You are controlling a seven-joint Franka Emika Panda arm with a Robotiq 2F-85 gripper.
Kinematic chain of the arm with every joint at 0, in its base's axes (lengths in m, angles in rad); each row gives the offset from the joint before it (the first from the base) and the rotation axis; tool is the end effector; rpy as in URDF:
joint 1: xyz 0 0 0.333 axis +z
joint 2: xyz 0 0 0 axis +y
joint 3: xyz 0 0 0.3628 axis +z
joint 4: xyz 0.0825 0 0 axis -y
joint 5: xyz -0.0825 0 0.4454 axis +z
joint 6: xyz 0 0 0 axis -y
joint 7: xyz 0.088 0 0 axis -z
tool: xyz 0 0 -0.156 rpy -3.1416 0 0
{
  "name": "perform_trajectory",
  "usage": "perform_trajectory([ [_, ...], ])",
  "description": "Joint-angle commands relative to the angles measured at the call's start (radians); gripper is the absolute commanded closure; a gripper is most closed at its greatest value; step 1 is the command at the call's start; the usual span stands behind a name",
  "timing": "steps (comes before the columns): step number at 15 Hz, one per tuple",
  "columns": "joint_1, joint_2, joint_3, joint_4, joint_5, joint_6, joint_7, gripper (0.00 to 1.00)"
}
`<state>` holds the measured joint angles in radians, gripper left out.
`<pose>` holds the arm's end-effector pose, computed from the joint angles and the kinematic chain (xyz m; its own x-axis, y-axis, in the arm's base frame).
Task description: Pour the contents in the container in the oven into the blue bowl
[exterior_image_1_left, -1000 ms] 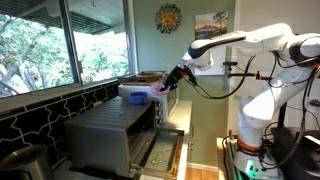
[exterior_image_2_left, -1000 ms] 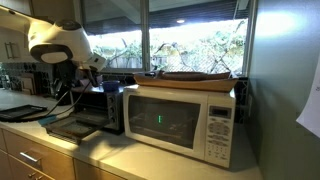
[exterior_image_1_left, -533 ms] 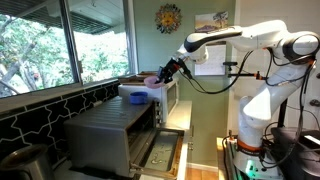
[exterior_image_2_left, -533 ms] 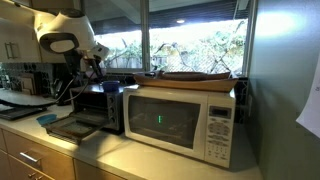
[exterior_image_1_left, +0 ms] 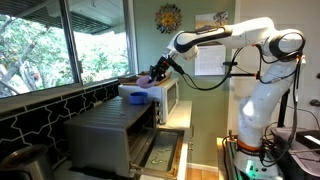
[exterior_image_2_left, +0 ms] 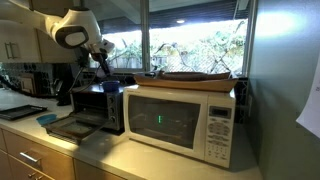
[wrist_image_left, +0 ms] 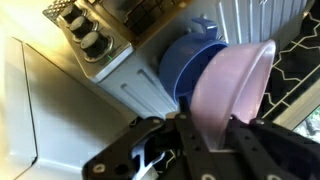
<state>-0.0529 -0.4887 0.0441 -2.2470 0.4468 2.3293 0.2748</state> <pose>0.5153 0.0213 0.6107 0.7686 -0.5344 0.3518 -0.3137 -0.7940 -0.5207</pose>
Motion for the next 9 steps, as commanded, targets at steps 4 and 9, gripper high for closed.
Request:
perform_trajectory([
  [4, -0.023, 0.089, 0.035, 0.093, -0.177, -0.007, 0.153, 0.95],
  [9, -0.048, 0.115, 0.058, 0.116, -0.306, 0.006, 0.229, 0.95],
])
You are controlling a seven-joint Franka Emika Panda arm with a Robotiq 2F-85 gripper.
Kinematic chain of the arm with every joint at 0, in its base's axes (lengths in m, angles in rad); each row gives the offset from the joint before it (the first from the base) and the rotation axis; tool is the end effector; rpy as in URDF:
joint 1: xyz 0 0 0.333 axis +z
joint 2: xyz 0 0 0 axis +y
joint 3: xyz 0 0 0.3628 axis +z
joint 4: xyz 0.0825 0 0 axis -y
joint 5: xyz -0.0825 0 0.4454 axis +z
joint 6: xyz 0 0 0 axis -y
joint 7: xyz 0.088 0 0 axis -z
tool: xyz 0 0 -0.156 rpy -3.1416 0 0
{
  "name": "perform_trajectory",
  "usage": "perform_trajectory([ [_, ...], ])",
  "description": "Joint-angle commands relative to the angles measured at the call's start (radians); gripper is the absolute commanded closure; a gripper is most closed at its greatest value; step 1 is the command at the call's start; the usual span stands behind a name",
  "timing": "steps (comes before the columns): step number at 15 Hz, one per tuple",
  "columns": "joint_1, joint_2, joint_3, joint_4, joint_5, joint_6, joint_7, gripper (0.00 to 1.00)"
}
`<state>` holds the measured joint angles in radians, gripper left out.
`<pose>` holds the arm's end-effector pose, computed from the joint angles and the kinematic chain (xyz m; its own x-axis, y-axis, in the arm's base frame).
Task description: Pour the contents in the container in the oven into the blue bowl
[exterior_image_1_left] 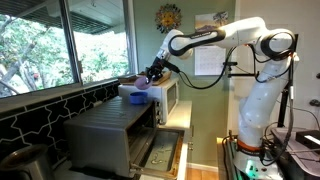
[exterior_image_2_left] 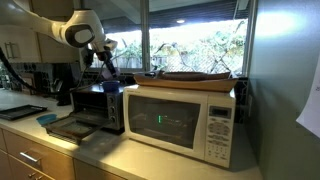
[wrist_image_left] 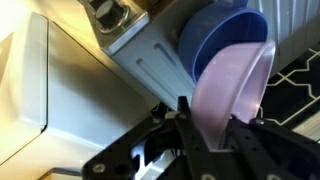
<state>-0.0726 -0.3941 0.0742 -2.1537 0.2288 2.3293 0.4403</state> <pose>0.5487 0.0177 0.6136 0.7387 -0.5483 0.3920 -0.3997 -0.8247 -0.4002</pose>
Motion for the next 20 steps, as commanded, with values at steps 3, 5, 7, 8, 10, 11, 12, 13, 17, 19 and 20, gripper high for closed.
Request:
perform_trajectory([
  [3, -0.039, 0.024, 0.047, 0.029, -0.176, 0.004, 0.098, 0.95],
  [5, -0.044, 0.025, 0.060, 0.037, -0.226, 0.000, 0.118, 0.95],
  [7, -0.045, 0.024, 0.071, 0.045, -0.269, -0.003, 0.134, 0.95],
  [8, -0.046, 0.024, 0.077, 0.049, -0.291, -0.003, 0.141, 0.95],
  [10, -0.048, 0.026, 0.091, 0.054, -0.339, -0.005, 0.156, 0.95],
  [11, -0.048, 0.027, 0.098, 0.053, -0.363, -0.004, 0.164, 0.95],
  [12, -0.048, 0.028, 0.103, 0.055, -0.383, -0.004, 0.170, 0.95],
  [13, -0.047, 0.030, 0.109, 0.055, -0.403, -0.005, 0.175, 0.95],
  [17, -0.043, 0.028, 0.127, 0.057, -0.473, -0.006, 0.182, 0.95],
  [19, -0.044, 0.024, 0.137, 0.057, -0.512, -0.002, 0.186, 0.95],
  [20, -0.046, 0.021, 0.143, 0.057, -0.536, 0.001, 0.191, 0.95],
])
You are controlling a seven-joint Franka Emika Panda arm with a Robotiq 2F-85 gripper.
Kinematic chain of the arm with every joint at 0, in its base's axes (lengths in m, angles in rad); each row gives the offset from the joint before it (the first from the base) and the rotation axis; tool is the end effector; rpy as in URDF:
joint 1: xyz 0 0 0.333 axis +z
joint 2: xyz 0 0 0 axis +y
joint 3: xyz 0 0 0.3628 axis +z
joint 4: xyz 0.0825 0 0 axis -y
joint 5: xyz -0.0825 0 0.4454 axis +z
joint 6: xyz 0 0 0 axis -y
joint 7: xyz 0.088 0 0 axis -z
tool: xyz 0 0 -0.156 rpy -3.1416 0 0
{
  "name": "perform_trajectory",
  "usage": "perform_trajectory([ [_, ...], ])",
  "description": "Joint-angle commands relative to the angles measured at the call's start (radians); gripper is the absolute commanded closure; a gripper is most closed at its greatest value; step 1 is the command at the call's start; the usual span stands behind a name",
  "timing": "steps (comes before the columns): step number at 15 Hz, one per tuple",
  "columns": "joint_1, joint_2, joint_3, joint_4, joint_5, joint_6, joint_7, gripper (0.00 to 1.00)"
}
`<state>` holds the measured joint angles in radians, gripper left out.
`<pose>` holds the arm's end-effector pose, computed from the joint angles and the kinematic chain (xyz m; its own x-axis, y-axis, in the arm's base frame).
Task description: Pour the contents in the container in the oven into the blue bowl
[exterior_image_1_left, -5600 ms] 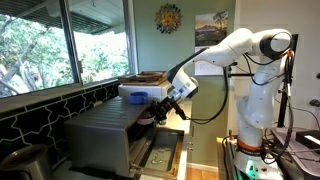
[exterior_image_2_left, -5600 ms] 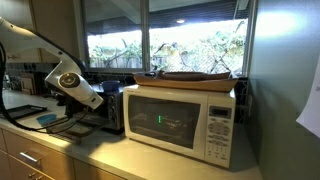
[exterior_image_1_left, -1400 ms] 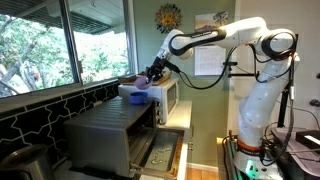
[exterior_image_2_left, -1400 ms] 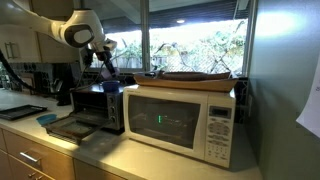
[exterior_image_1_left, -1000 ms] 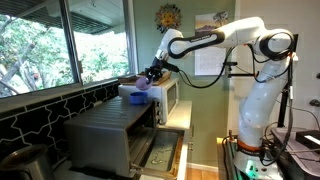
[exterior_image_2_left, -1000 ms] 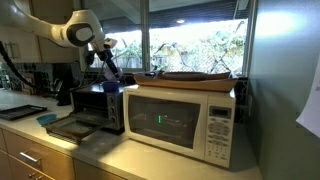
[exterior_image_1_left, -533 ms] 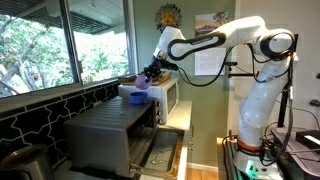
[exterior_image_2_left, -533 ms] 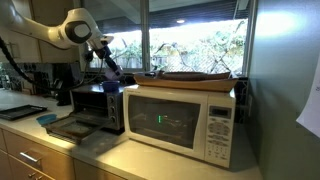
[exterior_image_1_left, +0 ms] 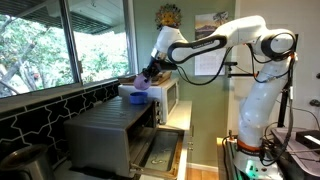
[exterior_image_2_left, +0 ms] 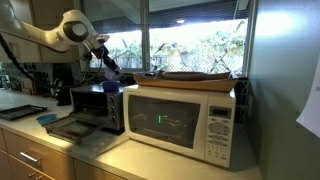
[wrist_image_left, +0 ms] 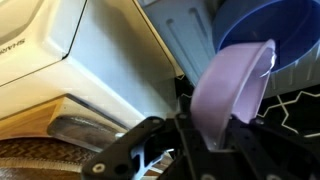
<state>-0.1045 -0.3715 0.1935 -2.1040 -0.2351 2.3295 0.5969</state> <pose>0.5584 0.0510 0.6292 0.7325 -0.3182 0.6018 -0.3632 -0.9304 -0.0499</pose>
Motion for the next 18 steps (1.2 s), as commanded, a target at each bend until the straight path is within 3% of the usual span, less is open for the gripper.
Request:
perform_trajectory([
  [1, -0.012, -0.004, 0.029, 0.009, -0.092, 0.001, 0.036, 0.95],
  [10, -0.018, -0.020, 0.073, 0.007, -0.315, 0.022, 0.049, 0.95],
  [18, -0.010, -0.031, 0.077, -0.006, -0.484, 0.113, 0.066, 0.95],
])
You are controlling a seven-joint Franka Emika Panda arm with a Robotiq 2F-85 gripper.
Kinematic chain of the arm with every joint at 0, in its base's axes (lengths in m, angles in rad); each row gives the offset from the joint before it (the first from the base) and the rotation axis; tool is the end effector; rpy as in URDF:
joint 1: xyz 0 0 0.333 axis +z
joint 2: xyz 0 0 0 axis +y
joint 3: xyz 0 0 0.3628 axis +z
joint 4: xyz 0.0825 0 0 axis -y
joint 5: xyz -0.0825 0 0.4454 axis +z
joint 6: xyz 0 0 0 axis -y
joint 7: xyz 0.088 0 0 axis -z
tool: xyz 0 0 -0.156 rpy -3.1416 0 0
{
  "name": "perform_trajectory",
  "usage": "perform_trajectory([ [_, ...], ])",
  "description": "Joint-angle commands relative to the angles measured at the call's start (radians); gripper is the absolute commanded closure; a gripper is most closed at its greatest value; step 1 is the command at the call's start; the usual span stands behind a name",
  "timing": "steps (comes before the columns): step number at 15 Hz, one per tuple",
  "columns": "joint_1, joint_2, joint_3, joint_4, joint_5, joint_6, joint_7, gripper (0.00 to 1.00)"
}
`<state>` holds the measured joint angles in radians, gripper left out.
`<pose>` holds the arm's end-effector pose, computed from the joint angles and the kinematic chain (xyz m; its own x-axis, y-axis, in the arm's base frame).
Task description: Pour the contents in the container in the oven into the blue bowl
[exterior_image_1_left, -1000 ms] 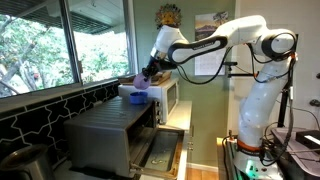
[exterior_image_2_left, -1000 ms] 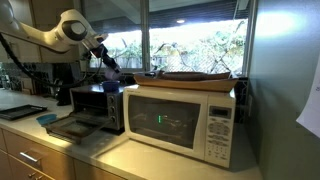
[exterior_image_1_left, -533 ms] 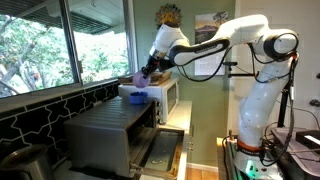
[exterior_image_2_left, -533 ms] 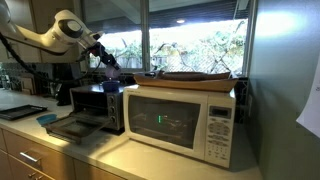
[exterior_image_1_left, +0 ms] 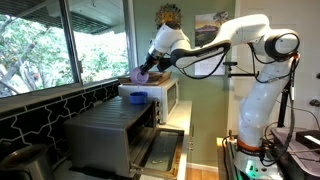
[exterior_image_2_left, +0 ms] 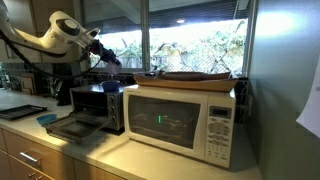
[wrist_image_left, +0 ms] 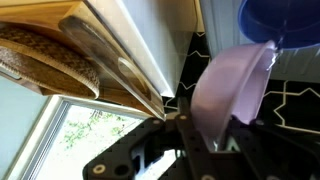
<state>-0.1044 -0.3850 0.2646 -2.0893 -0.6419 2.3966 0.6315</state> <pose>0.5583 0.0873 0.6609 0.6613 0.0495 0.7484 -0.2479 -0.9273 0.2804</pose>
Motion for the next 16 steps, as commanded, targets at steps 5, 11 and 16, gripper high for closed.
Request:
perform_trajectory([
  [5, 0.000, -0.019, -0.004, -0.026, -0.169, 0.091, 0.054, 0.95],
  [11, 0.014, -0.022, -0.017, -0.029, -0.179, 0.107, 0.065, 0.95],
  [16, 0.074, -0.019, -0.065, -0.024, 0.019, 0.104, 0.043, 0.95],
])
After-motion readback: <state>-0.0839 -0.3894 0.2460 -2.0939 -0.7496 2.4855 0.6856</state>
